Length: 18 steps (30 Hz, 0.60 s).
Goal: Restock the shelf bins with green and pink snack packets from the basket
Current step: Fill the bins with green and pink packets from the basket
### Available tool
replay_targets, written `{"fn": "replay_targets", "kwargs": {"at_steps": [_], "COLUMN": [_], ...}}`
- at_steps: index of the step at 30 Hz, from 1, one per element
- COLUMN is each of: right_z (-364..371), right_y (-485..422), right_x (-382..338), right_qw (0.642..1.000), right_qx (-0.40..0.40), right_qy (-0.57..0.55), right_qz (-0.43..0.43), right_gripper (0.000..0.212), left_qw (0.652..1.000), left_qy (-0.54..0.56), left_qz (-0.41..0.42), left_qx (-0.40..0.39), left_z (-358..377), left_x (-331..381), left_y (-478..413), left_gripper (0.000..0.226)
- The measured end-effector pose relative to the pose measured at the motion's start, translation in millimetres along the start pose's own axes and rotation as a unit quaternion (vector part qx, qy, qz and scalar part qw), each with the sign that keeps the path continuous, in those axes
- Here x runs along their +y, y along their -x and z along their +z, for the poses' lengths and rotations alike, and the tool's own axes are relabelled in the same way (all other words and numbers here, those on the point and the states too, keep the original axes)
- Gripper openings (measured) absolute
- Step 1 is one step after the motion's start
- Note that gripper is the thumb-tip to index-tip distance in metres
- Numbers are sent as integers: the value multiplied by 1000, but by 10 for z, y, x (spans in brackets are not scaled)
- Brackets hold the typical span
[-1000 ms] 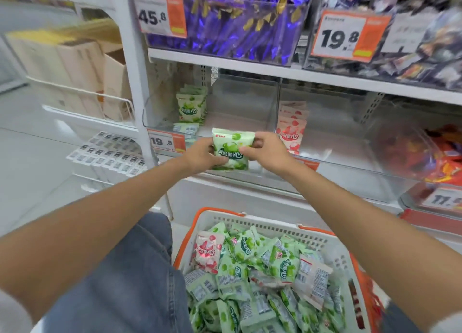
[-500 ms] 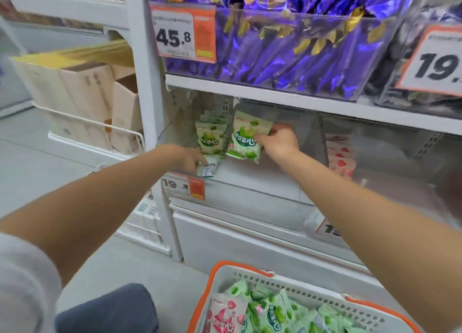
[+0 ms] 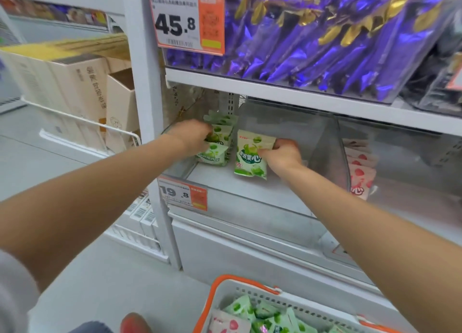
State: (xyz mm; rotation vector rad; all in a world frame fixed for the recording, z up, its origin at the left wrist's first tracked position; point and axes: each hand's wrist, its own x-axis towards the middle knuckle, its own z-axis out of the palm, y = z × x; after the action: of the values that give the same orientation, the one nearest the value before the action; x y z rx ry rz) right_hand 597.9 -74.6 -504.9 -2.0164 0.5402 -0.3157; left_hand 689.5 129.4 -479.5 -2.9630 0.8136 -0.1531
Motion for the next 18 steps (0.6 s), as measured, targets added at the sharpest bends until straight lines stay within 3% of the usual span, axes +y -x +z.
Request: {"fn": "replay_targets", "kwargs": {"at_steps": [4,7,10,12,15,18], "right_z": [63,155,332,494,738,951], "right_y": [-25,-34,-42,-61,-104,-168], "right_x": [7,2,-35,-70,-154,-243], "right_qw": [1000,998,996,996,997,998], "right_qx": [-11,-50,-80,-87,-73,-53], "right_qy": [-22,-36,-38,-36,-21,-12], "right_qz": [9,9,2,-1,-13,-34], "right_gripper": [13,10,15,15,7,25], "left_qw": [985,991,989,959,914,873], "left_qy": [-82,-52,111,261,385,470], "left_qz": [-19,-41,-55,-87,-120,-127], "left_qx": [150,118,87,70,39,11], "left_z": [68,154,195,171,164,198], "left_x": [71,61,70,47,-24,-15], "left_y": [-38,-108,-111,-37,178,381], "left_gripper": [49,44,42,49,59,51]}}
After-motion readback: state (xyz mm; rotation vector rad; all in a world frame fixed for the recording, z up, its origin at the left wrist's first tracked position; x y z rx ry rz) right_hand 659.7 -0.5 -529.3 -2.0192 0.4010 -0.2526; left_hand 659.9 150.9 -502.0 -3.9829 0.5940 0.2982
